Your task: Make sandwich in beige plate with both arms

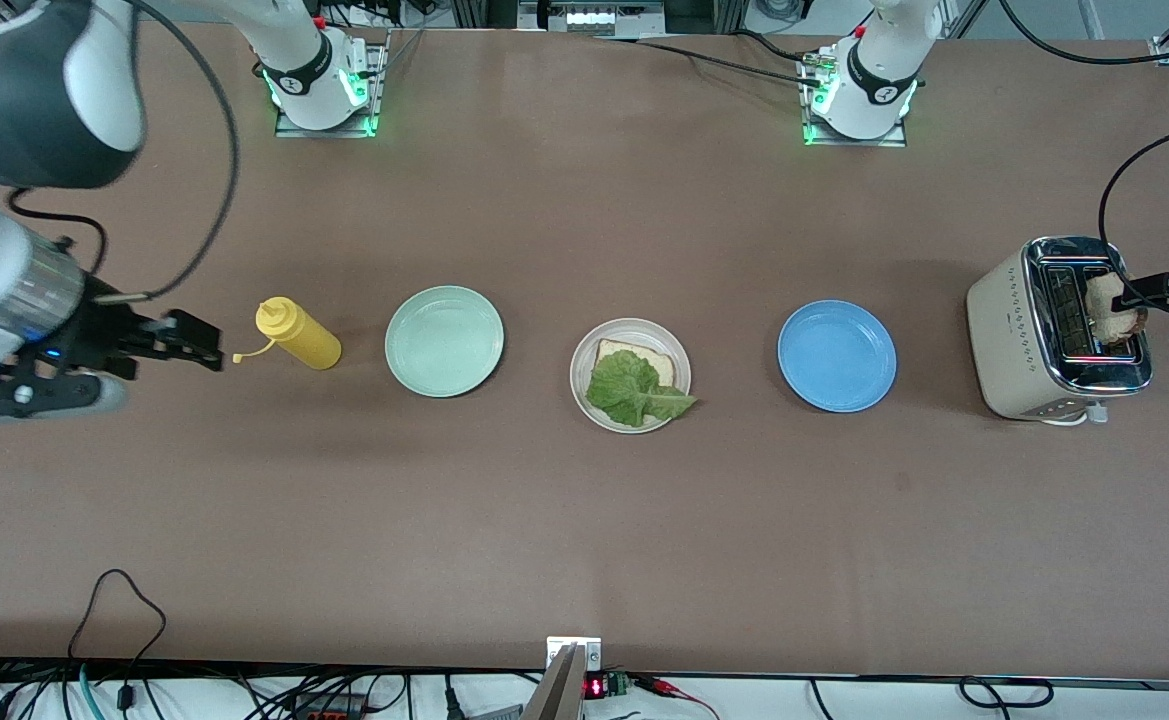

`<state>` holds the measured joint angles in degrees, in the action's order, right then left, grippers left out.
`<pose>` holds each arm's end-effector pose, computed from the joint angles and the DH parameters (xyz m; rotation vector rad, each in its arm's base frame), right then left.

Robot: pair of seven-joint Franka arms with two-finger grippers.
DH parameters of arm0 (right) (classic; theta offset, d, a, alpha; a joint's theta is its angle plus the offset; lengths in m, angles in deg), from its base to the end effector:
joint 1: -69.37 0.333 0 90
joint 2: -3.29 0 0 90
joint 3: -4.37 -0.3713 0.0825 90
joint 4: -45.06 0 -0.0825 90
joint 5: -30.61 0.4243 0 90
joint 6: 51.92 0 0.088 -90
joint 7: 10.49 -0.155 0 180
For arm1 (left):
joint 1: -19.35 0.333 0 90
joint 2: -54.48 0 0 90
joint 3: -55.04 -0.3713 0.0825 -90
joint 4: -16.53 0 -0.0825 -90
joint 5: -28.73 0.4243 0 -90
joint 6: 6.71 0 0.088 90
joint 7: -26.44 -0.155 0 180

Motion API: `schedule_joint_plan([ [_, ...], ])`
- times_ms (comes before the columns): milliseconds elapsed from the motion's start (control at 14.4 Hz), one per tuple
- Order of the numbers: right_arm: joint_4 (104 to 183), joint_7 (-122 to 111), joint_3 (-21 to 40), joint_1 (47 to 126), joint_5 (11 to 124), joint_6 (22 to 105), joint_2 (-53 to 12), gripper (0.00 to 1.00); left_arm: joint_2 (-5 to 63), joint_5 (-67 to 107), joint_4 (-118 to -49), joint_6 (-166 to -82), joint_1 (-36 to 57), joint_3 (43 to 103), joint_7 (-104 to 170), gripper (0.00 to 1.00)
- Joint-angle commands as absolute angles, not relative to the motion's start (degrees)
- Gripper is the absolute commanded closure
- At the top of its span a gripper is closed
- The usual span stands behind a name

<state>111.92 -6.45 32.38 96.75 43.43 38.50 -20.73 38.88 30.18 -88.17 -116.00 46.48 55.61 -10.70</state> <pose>0.7255 0.1023 0.5839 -3.1064 -0.1585 -0.0567 0.5746 0.2909 0.3567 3.0315 -0.2968 -0.2657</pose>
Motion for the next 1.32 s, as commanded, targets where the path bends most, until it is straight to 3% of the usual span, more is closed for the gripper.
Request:
schedule_joint_plan([
  [0,115.11,-10.38,22.07,88.91,38.27,37.82,-15.27,0.00,40.59,28.73,-90.43,-116.84,48.00,56.53,-12.49,0.29],
  [69,116.42,-12.49,18.73,85.75,37.47,37.82,-13.78,0.00,40.68,28.73,-90.43,-116.49,47.92,56.53,-12.58,0.47],
  [208,118.62,-13.21,12.75,80.21,35.02,37.99,-11.49,0.00,40.68,27.42,-90.35,-115.18,48.00,56.62,-12.58,0.72],
  [346,121.34,-15.39,8.17,76.51,32.03,38.34,-8.77,0.00,40.68,27.15,-90.26,-113.51,48.00,56.62,-12.58,0.92],
  [623,135.90,-18.14,2.10,70.27,30.52,45.00,1.59,0.00,40.77,27.06,-89.73,-112.36,48.00,56.62,-12.58,0.99],
  [831,143.83,-18.14,0.07,68.06,30.52,48.09,7.41,0.00,41.29,27.15,-88.33,-111.13,47.92,56.53,-12.67,0.99],
  [1247,143.68,-15.25,0.24,68.14,30.52,48.27,7.25,0.00,41.38,27.68,-76.30,-96.91,47.65,56.70,-12.32,0.99],
])
